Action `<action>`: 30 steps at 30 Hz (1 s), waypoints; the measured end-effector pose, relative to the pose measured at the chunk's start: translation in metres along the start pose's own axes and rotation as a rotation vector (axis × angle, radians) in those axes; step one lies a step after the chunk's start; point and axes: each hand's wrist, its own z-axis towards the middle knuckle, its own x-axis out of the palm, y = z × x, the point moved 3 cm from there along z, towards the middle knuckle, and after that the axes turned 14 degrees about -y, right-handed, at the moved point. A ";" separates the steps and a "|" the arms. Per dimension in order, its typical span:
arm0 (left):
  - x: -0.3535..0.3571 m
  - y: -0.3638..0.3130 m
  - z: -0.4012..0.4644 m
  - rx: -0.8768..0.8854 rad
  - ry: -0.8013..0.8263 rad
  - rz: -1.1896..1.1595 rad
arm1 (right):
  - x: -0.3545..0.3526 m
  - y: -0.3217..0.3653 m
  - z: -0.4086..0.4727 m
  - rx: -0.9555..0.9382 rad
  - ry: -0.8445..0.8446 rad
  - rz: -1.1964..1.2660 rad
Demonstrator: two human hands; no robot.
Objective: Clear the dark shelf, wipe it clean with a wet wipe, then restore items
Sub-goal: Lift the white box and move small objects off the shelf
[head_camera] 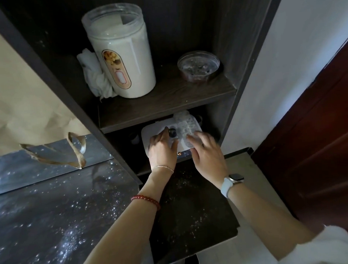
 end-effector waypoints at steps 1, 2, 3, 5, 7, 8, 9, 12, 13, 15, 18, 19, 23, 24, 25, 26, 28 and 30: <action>-0.003 -0.001 -0.005 0.016 -0.008 -0.001 | -0.003 0.001 -0.003 -0.005 -0.009 0.012; -0.008 -0.001 -0.012 0.039 -0.027 -0.014 | -0.005 0.002 -0.008 -0.005 -0.032 0.031; -0.015 0.000 -0.022 0.073 -0.059 -0.029 | -0.008 0.004 -0.015 0.005 -0.062 0.055; -0.028 0.013 -0.050 0.147 -0.122 -0.015 | -0.009 0.012 -0.038 0.040 -0.099 0.105; -0.041 0.039 -0.084 0.178 -0.119 0.063 | -0.004 0.025 -0.072 0.056 -0.089 0.139; -0.046 0.057 -0.100 0.163 -0.098 0.117 | 0.002 0.033 -0.090 0.055 -0.059 0.155; -0.052 0.078 -0.117 0.132 -0.070 0.178 | 0.010 0.043 -0.108 0.051 -0.011 0.167; -0.078 0.140 -0.160 -0.028 0.008 0.309 | 0.031 0.075 -0.150 0.032 0.162 0.222; -0.090 0.160 -0.174 -0.099 0.017 0.331 | 0.038 0.089 -0.161 0.009 0.206 0.245; -0.120 0.196 -0.202 -0.242 0.029 0.371 | 0.049 0.121 -0.180 -0.056 0.266 0.289; -0.165 0.239 -0.239 -0.406 -0.031 0.389 | 0.061 0.171 -0.202 -0.150 0.302 0.366; -0.180 0.255 -0.251 -0.455 -0.061 0.394 | 0.066 0.189 -0.208 -0.184 0.303 0.382; -0.233 0.316 -0.296 -0.604 -0.115 0.395 | 0.090 0.268 -0.235 -0.306 0.346 0.361; -0.246 0.332 -0.308 -0.643 -0.101 0.382 | 0.096 0.290 -0.242 -0.330 0.359 0.345; -0.259 0.348 -0.319 -0.671 -0.091 0.366 | 0.102 0.310 -0.251 -0.346 0.374 0.329; -0.270 0.361 -0.328 -0.691 -0.085 0.346 | 0.107 0.327 -0.259 -0.355 0.386 0.312; -0.304 0.397 -0.347 -0.726 -0.088 0.329 | 0.117 0.368 -0.277 -0.376 0.399 0.286; -0.338 0.433 -0.361 -0.739 -0.093 0.362 | 0.125 0.409 -0.288 -0.407 0.431 0.270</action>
